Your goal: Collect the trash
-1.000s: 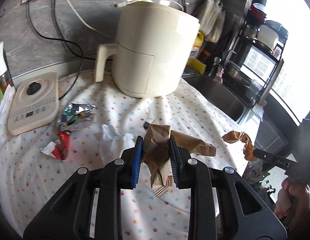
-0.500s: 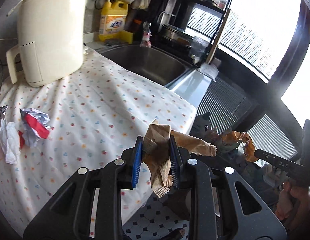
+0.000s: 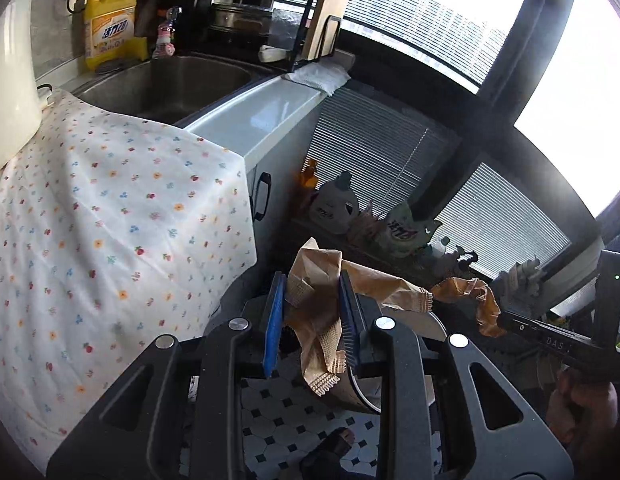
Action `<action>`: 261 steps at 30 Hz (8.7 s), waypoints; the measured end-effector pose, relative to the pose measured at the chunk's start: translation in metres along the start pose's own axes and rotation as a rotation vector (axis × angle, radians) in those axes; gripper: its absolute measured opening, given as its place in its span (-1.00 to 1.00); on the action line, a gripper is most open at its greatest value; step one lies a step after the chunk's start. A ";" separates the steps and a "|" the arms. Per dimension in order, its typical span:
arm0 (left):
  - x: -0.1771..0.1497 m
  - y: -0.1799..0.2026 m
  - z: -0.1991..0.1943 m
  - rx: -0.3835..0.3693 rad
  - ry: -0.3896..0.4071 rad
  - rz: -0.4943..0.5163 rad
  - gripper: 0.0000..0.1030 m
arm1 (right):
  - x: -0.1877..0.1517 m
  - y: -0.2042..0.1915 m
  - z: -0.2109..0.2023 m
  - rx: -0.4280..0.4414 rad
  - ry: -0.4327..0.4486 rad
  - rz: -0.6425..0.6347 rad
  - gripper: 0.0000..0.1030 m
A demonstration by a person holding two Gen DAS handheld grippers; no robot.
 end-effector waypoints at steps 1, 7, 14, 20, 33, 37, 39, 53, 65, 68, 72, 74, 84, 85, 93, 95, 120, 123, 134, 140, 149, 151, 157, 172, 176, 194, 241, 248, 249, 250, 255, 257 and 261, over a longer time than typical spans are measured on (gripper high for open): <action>0.000 0.007 0.004 -0.005 -0.006 0.004 -0.49 | 0.000 0.007 0.003 0.003 -0.014 0.006 -0.75; -0.006 0.040 0.031 -0.035 -0.052 0.016 -0.49 | -0.001 0.044 0.009 -0.023 -0.039 0.026 0.02; -0.018 0.081 0.067 -0.090 -0.110 0.038 -0.49 | 0.003 0.088 0.004 -0.063 -0.040 0.055 0.25; -0.030 0.116 0.097 -0.153 -0.168 0.058 -0.49 | 0.004 0.117 -0.008 -0.094 -0.027 0.076 0.36; -0.032 0.150 0.104 -0.262 -0.184 0.064 0.48 | 0.005 0.136 -0.024 -0.104 0.001 0.110 0.46; -0.025 0.128 0.090 -0.211 -0.162 0.059 0.59 | 0.008 0.113 -0.027 -0.084 0.032 0.071 0.67; -0.020 0.115 0.079 -0.180 -0.142 0.052 0.65 | 0.010 0.098 -0.029 -0.066 0.048 0.051 0.74; -0.006 -0.015 -0.030 0.087 0.022 -0.076 0.83 | 0.013 -0.049 -0.043 0.136 0.090 -0.097 0.85; -0.040 -0.152 -0.119 0.300 0.113 -0.253 0.88 | -0.021 -0.199 -0.041 0.270 0.124 -0.308 0.85; -0.051 -0.184 -0.140 0.346 0.135 -0.298 0.88 | -0.031 -0.235 -0.041 0.301 0.132 -0.346 0.85; -0.068 -0.222 -0.166 0.397 0.161 -0.360 0.88 | -0.048 -0.283 -0.038 0.327 0.137 -0.416 0.85; -0.078 -0.240 -0.178 0.421 0.168 -0.385 0.88 | -0.058 -0.304 -0.036 0.341 0.141 -0.444 0.85; -0.122 -0.316 -0.230 0.526 0.191 -0.460 0.88 | -0.113 -0.400 -0.017 0.423 0.133 -0.530 0.85; -0.126 -0.323 -0.234 0.536 0.191 -0.465 0.88 | -0.120 -0.409 -0.015 0.434 0.129 -0.541 0.85; -0.154 -0.388 -0.255 0.566 0.164 -0.518 0.88 | -0.172 -0.483 0.005 0.536 -0.044 -0.611 0.85; -0.158 -0.402 -0.256 0.562 0.159 -0.529 0.88 | -0.183 -0.496 0.006 0.536 -0.058 -0.625 0.85; -0.191 -0.452 -0.223 0.374 0.098 -0.651 -0.29 | -0.283 -0.593 0.055 0.450 -0.275 -0.866 -0.01; -0.194 -0.450 -0.231 0.379 0.121 -0.658 -0.29 | -0.285 -0.594 0.063 0.434 -0.313 -0.860 -0.79; -0.181 -0.426 -0.250 0.403 0.211 -0.621 -0.29 | -0.274 -0.575 0.017 0.516 -0.284 -0.884 -0.89; -0.168 -0.408 -0.253 0.418 0.234 -0.605 -0.29 | -0.252 -0.547 0.004 0.533 -0.249 -0.854 -0.88; -0.145 -0.343 -0.227 0.394 0.205 -0.569 -0.29 | -0.200 -0.471 0.004 0.516 -0.238 -0.749 -0.88; -0.138 -0.327 -0.219 0.386 0.194 -0.551 -0.29 | -0.188 -0.453 0.001 0.516 -0.230 -0.733 -0.88; -0.117 -0.282 -0.197 0.377 0.181 -0.518 -0.29 | -0.150 -0.396 0.000 0.497 -0.218 -0.689 -0.88; -0.067 -0.186 -0.129 0.309 0.116 -0.411 -0.28 | -0.061 -0.264 0.004 0.435 -0.164 -0.501 -0.88; -0.079 -0.198 -0.117 0.212 0.117 -0.554 -0.28 | -0.051 -0.241 0.006 0.413 -0.153 -0.473 -0.88; -0.083 -0.190 -0.131 0.251 0.152 -0.508 -0.23 | -0.064 -0.227 0.011 0.388 -0.176 -0.441 -0.87; -0.079 -0.229 -0.195 0.474 0.222 -0.471 -0.86 | -0.068 -0.246 0.020 0.420 -0.184 -0.458 -0.86; -0.046 -0.178 -0.152 0.367 0.198 -0.372 -0.86 | -0.046 -0.194 0.022 0.366 -0.161 -0.372 -0.86; -0.042 -0.170 -0.144 0.350 0.190 -0.358 -0.86 | -0.042 -0.184 0.023 0.354 -0.158 -0.356 -0.86; -0.038 -0.161 -0.135 0.331 0.182 -0.342 -0.86 | -0.039 -0.173 0.024 0.340 -0.154 -0.341 -0.86; -0.019 -0.111 -0.091 0.233 0.141 -0.265 -0.86 | -0.024 -0.114 0.029 0.259 -0.145 -0.253 -0.86; -0.013 -0.089 -0.071 0.191 0.119 -0.236 -0.86 | -0.020 -0.090 0.030 0.227 -0.145 -0.225 -0.86; -0.009 -0.042 -0.029 0.101 0.068 -0.192 -0.86 | -0.015 -0.042 0.035 0.160 -0.158 -0.181 -0.85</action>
Point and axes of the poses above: each gripper's, at about its wrist camera, not at the fingertips, and z roughly the way its jaws point, y to its right, x to its top, the point moved 3 cm from there along z, roughly the way its jaws point, and after that the axes turned 8 degrees about z, right-handed, at the moved point
